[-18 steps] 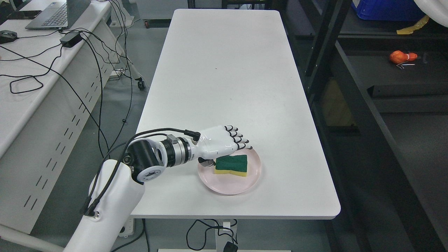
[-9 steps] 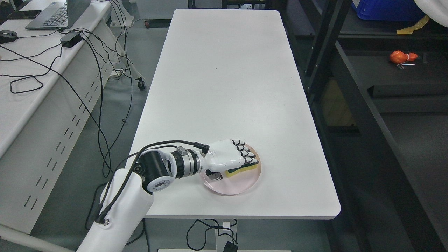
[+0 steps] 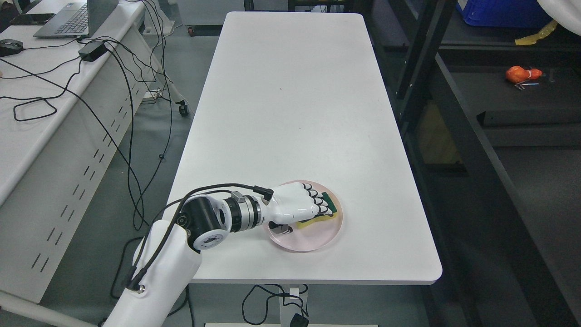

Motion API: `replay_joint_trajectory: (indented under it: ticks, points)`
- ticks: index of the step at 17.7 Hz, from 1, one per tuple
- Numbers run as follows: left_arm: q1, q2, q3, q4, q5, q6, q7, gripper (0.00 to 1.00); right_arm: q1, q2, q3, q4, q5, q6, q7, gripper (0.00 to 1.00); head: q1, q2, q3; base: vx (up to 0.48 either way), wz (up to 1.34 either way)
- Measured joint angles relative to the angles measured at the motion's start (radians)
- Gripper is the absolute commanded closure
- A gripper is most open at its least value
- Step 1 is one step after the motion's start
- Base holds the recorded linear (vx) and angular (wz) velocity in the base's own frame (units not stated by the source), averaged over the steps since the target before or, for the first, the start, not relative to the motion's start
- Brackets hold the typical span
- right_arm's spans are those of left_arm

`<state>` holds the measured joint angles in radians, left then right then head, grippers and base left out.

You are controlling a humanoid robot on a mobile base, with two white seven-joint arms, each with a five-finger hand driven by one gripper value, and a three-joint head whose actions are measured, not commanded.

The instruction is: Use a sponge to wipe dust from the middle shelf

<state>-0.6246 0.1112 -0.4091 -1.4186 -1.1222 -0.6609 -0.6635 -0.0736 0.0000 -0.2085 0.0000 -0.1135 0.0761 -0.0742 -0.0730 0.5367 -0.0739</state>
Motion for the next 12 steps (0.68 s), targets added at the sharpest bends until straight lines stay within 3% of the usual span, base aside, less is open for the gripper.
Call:
replay_joint_trajectory:
  ticks: [6, 12]
  points:
    - [0.006, -0.003, 0.019, 0.002, 0.000, 0.003, -0.001, 0.50, 0.000, 0.000, 0.000, 0.000, 0.000, 0.000, 0.000, 0.00, 0.0000, 0.000, 0.000, 0.000, 0.00]
    - [0.014, -0.008, 0.049, 0.003, 0.006, -0.001, -0.004, 0.61, 0.000, 0.000, 0.000, 0.000, 0.000, 0.000, 0.000, 0.00, 0.0000, 0.000, 0.000, 0.000, 0.00]
